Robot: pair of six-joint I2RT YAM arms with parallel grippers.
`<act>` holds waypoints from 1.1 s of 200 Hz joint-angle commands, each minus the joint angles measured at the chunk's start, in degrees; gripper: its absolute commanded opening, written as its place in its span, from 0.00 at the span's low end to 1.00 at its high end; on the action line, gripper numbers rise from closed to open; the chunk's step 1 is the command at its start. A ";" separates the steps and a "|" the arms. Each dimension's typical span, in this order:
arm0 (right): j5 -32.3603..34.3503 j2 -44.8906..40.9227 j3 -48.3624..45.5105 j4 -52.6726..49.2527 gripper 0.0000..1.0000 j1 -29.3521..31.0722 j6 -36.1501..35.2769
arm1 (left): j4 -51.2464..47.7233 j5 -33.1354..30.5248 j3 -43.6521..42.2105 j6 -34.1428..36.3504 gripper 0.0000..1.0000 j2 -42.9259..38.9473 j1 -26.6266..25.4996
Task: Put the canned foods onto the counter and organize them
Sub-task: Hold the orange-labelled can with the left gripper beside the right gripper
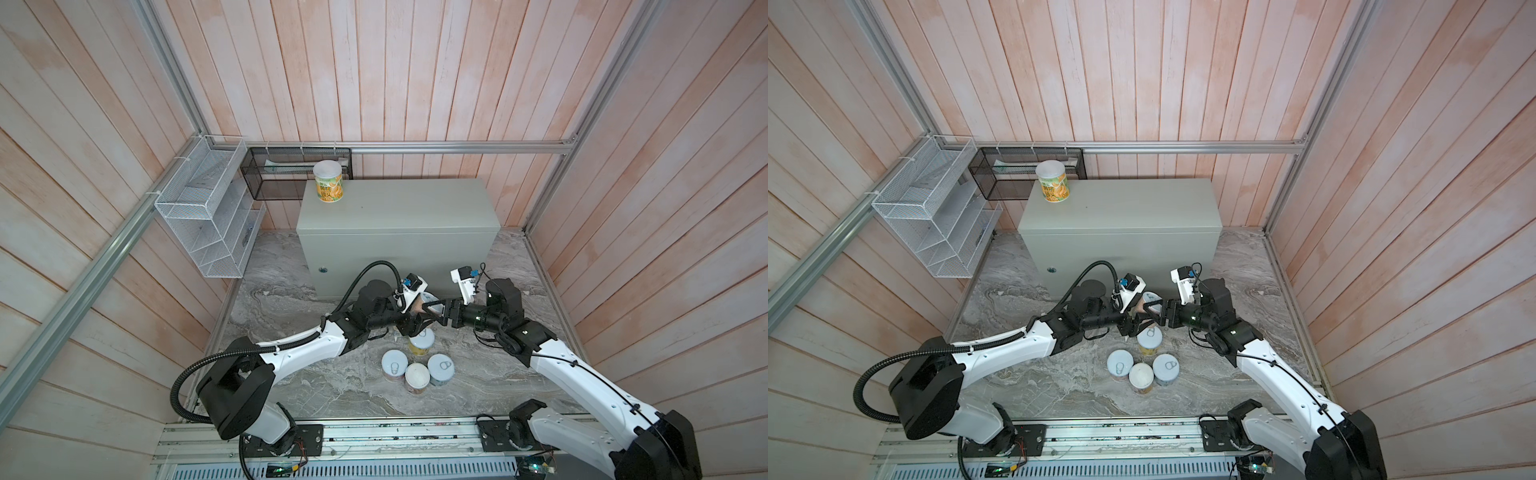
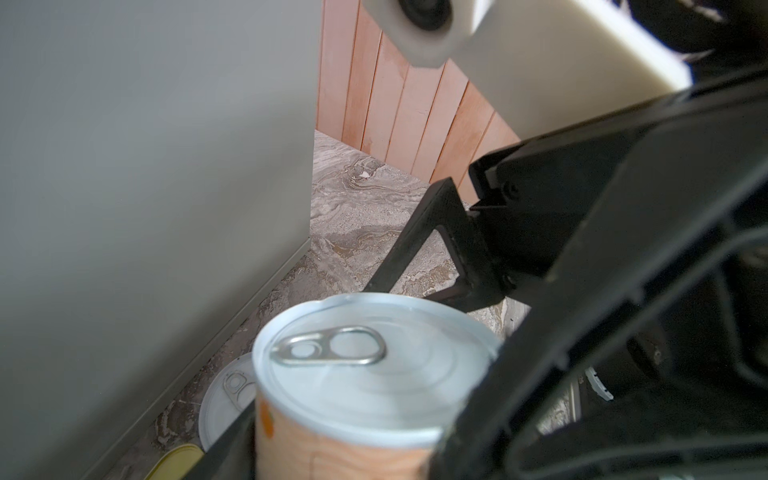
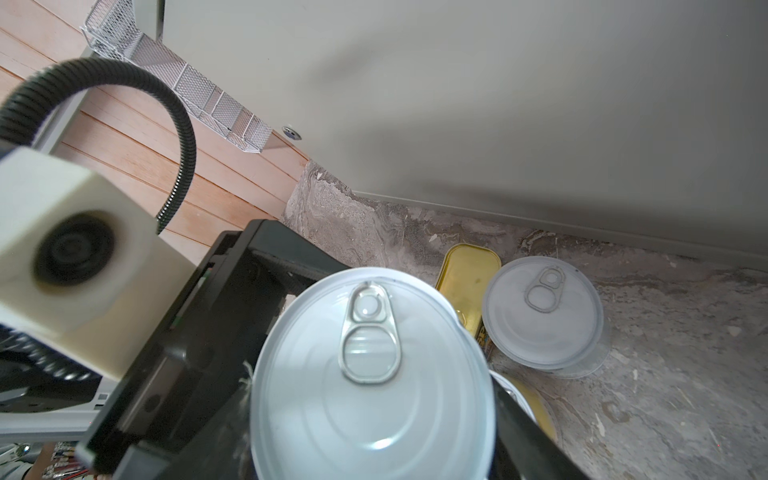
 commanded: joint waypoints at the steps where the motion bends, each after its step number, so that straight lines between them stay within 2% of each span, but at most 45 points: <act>1: -0.38 -2.53 -0.78 3.82 0.76 0.41 -1.22 | 1.05 -4.30 2.13 -4.08 0.44 -0.89 0.97; 53: 2.07 -3.49 -1.99 4.25 0.82 0.36 -1.49 | 0.48 -5.25 2.07 -5.55 0.44 -1.83 0.80; 86: 2.45 -3.32 -2.17 4.83 0.83 0.42 -1.31 | -0.35 -10.23 0.84 -6.88 0.44 -3.30 0.80; 147: 4.50 -2.95 -3.56 5.81 0.83 0.42 -1.49 | -3.03 -14.07 -1.27 -7.70 0.44 -6.52 0.80; 196: 4.58 -1.44 -5.01 8.83 0.84 0.42 -1.83 | -4.46 -14.57 -3.90 -7.80 0.43 -9.87 0.81; 220: 5.67 -1.11 -5.71 8.86 0.89 0.42 -2.02 | -4.94 -14.48 -5.45 -7.62 0.43 -12.31 0.85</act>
